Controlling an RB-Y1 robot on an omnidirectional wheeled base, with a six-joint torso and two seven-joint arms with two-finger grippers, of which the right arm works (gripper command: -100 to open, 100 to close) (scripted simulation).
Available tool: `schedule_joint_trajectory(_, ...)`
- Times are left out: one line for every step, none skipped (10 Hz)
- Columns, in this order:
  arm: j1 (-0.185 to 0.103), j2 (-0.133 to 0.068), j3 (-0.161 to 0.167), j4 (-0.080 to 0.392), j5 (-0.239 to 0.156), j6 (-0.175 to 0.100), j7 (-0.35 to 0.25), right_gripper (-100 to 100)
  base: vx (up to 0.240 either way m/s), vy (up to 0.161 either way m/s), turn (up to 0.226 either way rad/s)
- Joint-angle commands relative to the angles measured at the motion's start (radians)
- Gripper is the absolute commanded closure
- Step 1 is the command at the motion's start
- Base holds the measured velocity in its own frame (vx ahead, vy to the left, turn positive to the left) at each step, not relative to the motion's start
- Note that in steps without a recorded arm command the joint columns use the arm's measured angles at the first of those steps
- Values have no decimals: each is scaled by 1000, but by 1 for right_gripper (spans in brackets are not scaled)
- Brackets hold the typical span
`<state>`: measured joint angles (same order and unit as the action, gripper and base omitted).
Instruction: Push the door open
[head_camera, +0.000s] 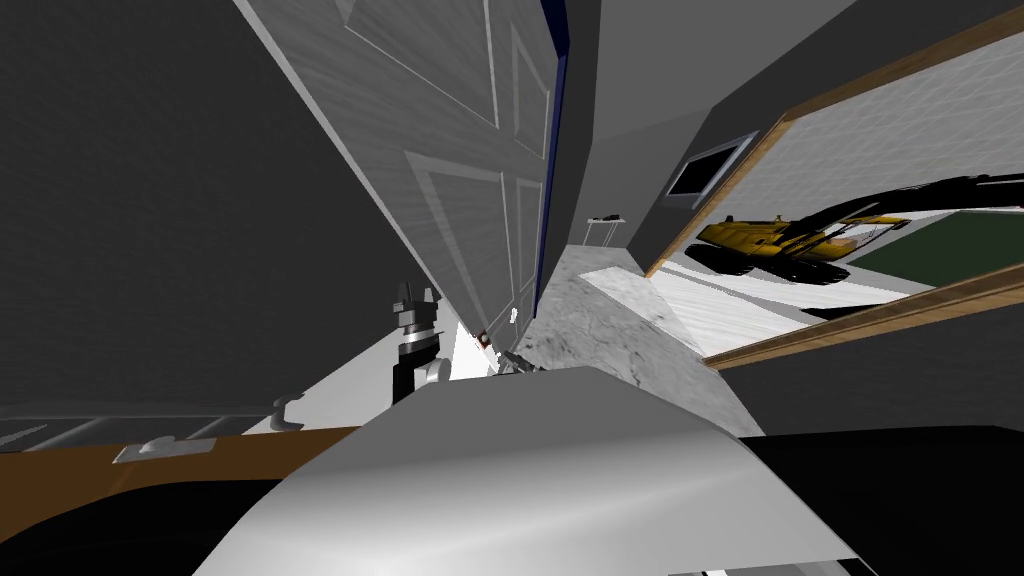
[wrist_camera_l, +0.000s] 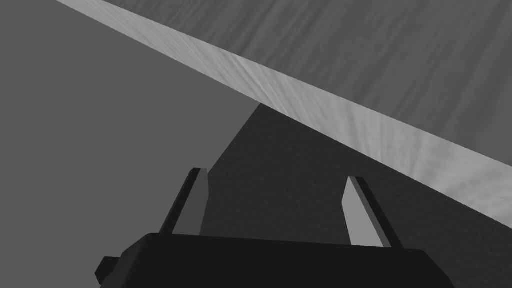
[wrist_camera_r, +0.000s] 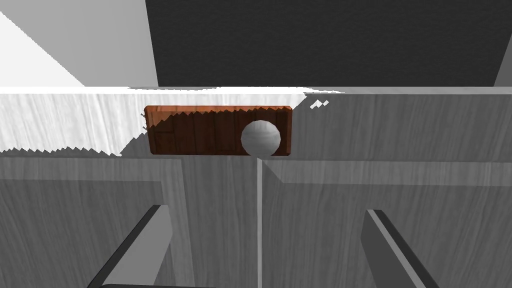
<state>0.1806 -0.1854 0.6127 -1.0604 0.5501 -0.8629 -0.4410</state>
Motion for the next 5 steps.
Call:
schedule_joint_trajectory(-7,8,-2,9,-3,4,4,-100,132,157,35)
schedule_joint_trajectory(-14,17,-4,15,-6,10,8,-100,146,159,49)
schedule_joint_trajectory(-21,26,-6,22,-10,16,11,-100,161,169,55)
schedule_joint_trajectory(-24,30,-7,25,-11,19,13,-100,150,146,40)
schedule_joint_trajectory(-30,38,-8,31,-14,24,16,-100,133,132,47)
